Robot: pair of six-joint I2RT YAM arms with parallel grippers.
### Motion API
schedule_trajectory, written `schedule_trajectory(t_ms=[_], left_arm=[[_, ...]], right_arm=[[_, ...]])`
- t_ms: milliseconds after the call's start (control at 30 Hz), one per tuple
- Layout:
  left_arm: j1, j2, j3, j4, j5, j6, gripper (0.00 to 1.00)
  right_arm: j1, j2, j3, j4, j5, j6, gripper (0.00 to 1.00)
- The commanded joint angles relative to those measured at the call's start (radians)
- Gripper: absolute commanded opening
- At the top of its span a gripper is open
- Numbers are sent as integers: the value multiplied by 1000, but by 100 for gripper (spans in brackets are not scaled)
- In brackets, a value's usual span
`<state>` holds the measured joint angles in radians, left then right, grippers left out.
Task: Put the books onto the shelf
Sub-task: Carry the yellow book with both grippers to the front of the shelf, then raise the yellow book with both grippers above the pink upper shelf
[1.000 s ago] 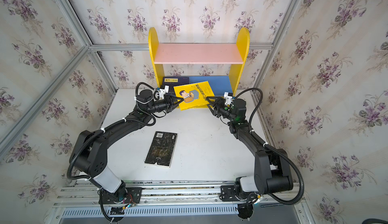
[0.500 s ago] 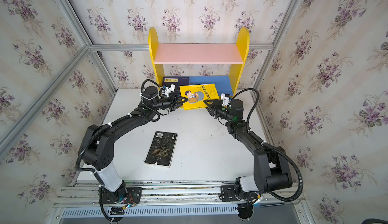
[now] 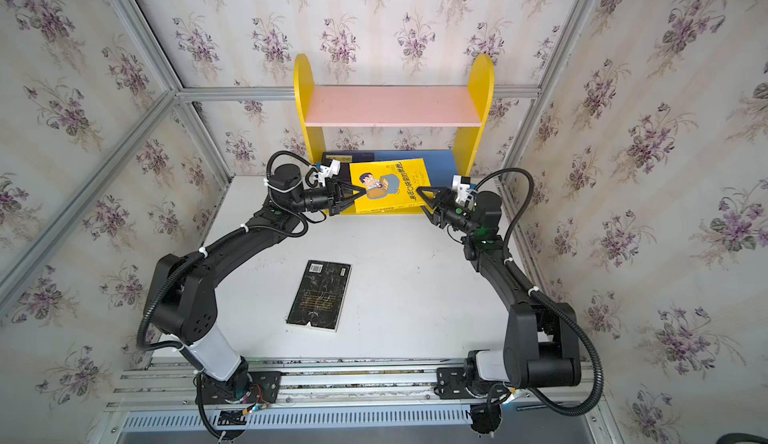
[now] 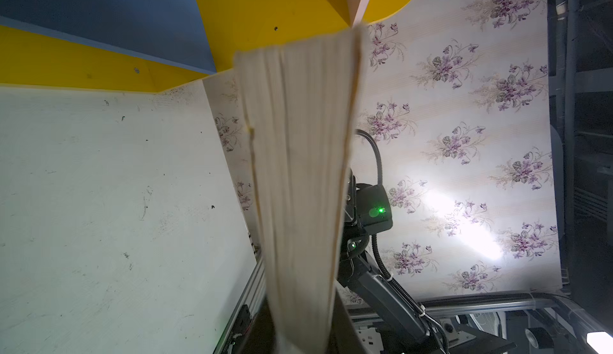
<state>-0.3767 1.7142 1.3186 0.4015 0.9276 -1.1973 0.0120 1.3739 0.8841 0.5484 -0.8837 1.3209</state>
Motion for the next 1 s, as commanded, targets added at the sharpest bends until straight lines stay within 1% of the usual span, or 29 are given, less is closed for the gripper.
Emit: schedule_trajectory(t_ms=[0, 67, 167, 200, 300, 467, 633, 767, 867, 900, 967], left_arm=[[5, -20, 23, -56, 55, 82, 14], [7, -29, 44, -131, 65, 143, 14], [16, -39, 61, -175, 81, 178, 14], [20, -41, 65, -179, 87, 179, 14], [34, -48, 64, -180, 94, 178, 14], [48, -53, 70, -179, 109, 181, 14], [53, -56, 79, -178, 113, 177, 14], [56, -78, 78, -180, 93, 182, 18], [69, -110, 58, -183, 56, 182, 28], [75, -124, 51, -186, 38, 183, 38], [89, -165, 18, -196, -15, 189, 53]], right_arm=[[-4, -3, 46, -11, -109, -36, 53], [-3, 2, 64, -15, -147, -35, 51], [-2, 5, 84, -25, -181, -37, 47], [-3, 4, 88, -29, -189, -39, 46], [-3, -5, 93, -42, -207, -42, 39], [-3, -27, 86, -84, -215, -58, 22], [-3, -42, 85, -105, -217, -72, 12], [-3, -42, 98, -105, -212, -71, 8], [-3, -38, 120, -82, -187, -64, 7], [-3, -34, 129, -73, -176, -61, 6], [-3, -23, 148, -39, -160, -49, 5]])
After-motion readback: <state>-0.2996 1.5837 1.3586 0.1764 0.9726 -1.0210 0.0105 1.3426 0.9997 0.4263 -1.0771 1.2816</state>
